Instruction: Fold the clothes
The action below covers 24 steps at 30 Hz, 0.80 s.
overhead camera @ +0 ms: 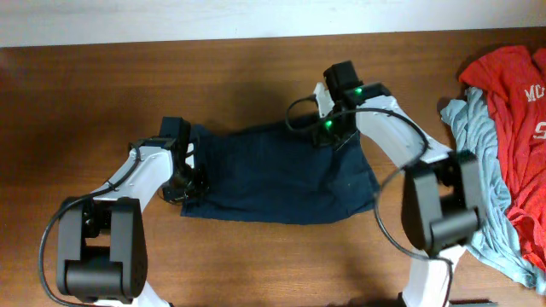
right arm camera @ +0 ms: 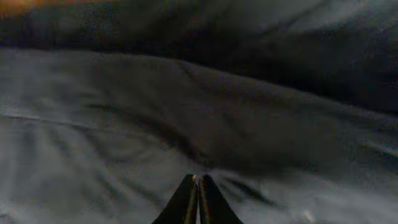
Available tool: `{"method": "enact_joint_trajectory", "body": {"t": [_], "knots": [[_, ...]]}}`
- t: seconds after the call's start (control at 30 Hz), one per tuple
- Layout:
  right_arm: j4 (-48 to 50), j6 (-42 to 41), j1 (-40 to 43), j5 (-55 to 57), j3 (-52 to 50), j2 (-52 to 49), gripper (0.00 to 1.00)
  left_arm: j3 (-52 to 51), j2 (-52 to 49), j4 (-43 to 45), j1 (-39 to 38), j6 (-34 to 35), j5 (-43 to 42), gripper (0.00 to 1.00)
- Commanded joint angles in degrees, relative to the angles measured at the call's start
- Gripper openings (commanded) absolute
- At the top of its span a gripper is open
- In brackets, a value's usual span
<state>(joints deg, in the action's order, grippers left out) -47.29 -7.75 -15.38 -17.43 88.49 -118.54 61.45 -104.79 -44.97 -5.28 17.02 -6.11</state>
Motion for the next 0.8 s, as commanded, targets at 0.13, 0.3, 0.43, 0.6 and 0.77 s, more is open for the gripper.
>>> {"method": "enact_joint_trajectory", "body": {"t": [0.13,0.3,0.43,0.6,0.77], "knots": [[3.39,-1.64,0.55,2.62,-0.20,-7.04,0.04,-1.36,-3.04,0.63,0.74,-1.97,5.35,0.19],[7.69,-2.14,3.58,12.35,-0.13,-7.30,0.04,-1.36,-3.04,-1.66,0.74,-1.97,9.22,0.19],[9.14,-2.19,7.76,14.71,-0.02,-7.30,0.04,-1.36,-3.04,-1.77,0.79,-1.95,10.47,0.18],[8.07,-2.14,13.22,12.72,0.31,-7.30,0.04,-1.36,-3.04,-1.75,2.08,-1.95,10.49,0.19],[4.26,0.11,17.09,2.58,1.22,-6.60,0.04,-0.46,-3.04,-1.40,4.15,-2.16,10.27,0.20]]}}
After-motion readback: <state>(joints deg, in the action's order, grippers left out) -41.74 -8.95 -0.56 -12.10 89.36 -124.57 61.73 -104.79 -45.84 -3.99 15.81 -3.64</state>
